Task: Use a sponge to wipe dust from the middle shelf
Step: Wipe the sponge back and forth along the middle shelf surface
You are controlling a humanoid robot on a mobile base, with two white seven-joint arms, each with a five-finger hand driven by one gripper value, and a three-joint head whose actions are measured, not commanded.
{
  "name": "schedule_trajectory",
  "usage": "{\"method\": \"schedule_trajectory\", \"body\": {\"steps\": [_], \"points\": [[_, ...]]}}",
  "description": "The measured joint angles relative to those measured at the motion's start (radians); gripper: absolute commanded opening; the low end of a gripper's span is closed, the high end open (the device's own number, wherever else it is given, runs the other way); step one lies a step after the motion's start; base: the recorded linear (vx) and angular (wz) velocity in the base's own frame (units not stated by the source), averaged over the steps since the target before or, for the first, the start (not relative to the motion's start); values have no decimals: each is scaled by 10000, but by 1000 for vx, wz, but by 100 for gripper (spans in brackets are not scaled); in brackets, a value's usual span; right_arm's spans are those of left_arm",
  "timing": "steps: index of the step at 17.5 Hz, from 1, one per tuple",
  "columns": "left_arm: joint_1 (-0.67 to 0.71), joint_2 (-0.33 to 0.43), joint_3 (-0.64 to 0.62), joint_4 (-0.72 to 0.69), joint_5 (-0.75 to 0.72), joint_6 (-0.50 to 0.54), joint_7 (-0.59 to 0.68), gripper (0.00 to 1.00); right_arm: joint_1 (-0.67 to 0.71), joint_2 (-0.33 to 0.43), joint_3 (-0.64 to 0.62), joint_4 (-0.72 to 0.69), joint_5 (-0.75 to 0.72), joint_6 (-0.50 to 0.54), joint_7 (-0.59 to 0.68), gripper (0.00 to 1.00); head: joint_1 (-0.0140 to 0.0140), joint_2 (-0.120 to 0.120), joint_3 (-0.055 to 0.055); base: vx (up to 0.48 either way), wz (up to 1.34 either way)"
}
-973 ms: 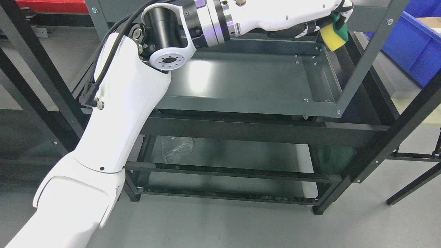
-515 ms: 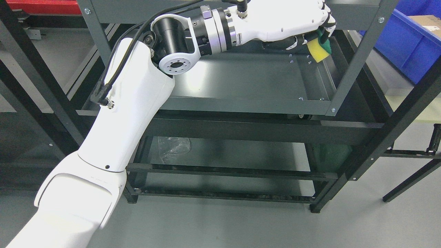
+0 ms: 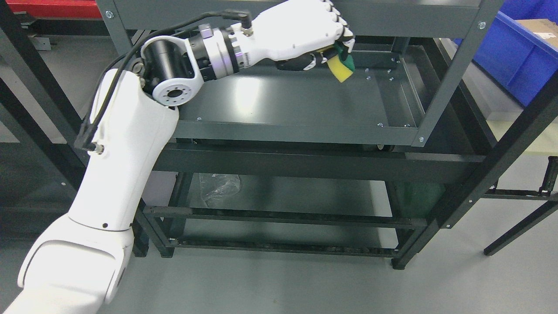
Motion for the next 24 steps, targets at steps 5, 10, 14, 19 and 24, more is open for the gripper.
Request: {"method": "schedule_trajectory", "body": {"steps": [5,10,14,19,24], "points": [[1119,1852,1023,-851,1988,-9,-45,1,2,0,0,0,0,0,-3,100,0,0,0,0,0],[2110,3651,2122,-1245,3526,3,-48,1,1,0,0,0,0,-1,-3,100,0,0,0,0,0],[3277,4877,3214,-1386,4391,12,-48,1,1,0,0,0,0,-3,-3,100,0,0,0,0,0],[3875,5710,3991,-1485,4922,16,-48,1,1,0,0,0,0,-3,-3,100,0,0,0,0,0],[3089,5524,3452,-1552,5030,26,-48,1,2,0,0,0,0,-3,-3,100,0,0,0,0,0]]}}
